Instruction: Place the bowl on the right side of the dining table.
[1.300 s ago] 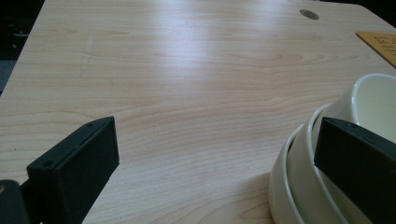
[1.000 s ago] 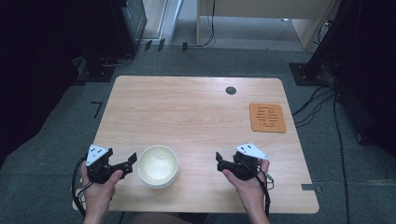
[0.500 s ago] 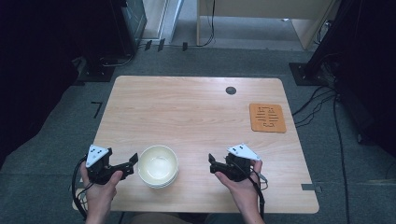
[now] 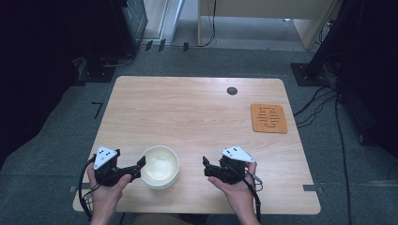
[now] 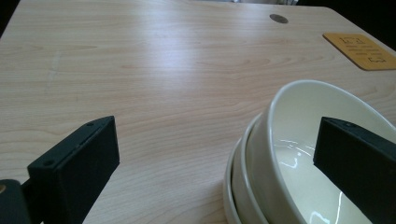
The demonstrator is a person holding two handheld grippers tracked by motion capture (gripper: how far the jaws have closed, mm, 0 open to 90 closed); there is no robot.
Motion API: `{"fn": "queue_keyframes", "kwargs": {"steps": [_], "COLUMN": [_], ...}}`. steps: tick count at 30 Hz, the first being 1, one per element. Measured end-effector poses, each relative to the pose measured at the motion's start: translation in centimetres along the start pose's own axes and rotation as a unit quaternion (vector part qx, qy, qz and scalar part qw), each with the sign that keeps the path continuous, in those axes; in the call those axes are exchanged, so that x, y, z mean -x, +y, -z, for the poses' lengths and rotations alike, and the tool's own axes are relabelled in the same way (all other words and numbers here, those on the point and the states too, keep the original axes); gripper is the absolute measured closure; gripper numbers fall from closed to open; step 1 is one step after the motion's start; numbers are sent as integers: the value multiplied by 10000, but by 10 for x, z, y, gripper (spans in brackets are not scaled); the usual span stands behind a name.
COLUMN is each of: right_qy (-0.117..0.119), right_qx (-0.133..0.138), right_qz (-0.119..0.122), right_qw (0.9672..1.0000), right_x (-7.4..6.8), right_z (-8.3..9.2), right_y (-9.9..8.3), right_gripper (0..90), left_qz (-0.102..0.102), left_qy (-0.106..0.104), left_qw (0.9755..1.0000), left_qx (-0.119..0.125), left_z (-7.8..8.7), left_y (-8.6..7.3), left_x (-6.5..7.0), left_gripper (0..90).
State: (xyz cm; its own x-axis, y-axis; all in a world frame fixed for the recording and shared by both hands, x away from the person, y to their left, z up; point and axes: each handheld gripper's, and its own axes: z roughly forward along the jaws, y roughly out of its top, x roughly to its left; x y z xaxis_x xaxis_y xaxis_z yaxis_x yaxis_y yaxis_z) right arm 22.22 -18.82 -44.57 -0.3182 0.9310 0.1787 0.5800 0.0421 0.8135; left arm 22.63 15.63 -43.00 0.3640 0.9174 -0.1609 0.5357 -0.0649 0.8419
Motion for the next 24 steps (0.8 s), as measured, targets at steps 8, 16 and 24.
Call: {"fn": "queue_keyframes", "kwargs": {"steps": [8, 16, 24], "right_qy": [62, 210, 332], "right_qx": [26, 54, 151], "right_qz": [126, 250, 473], "right_qw": [9999, 9995, 9982], "right_x": [-14, -22, -35], "right_z": [-5, -8, -11], "right_y": [0, -1, -1], "right_gripper": [188, 250, 368], "left_qz": [-329, -618, -700], "left_qy": [39, 100, 173], "left_qw": [9993, 9977, 9972], "left_qx": [-192, -270, -194], "left_z": [-9, -14, -15], "left_y": [-5, -10, -14], "left_x": [15, 29, 34], "left_gripper": [57, 351, 619]}}
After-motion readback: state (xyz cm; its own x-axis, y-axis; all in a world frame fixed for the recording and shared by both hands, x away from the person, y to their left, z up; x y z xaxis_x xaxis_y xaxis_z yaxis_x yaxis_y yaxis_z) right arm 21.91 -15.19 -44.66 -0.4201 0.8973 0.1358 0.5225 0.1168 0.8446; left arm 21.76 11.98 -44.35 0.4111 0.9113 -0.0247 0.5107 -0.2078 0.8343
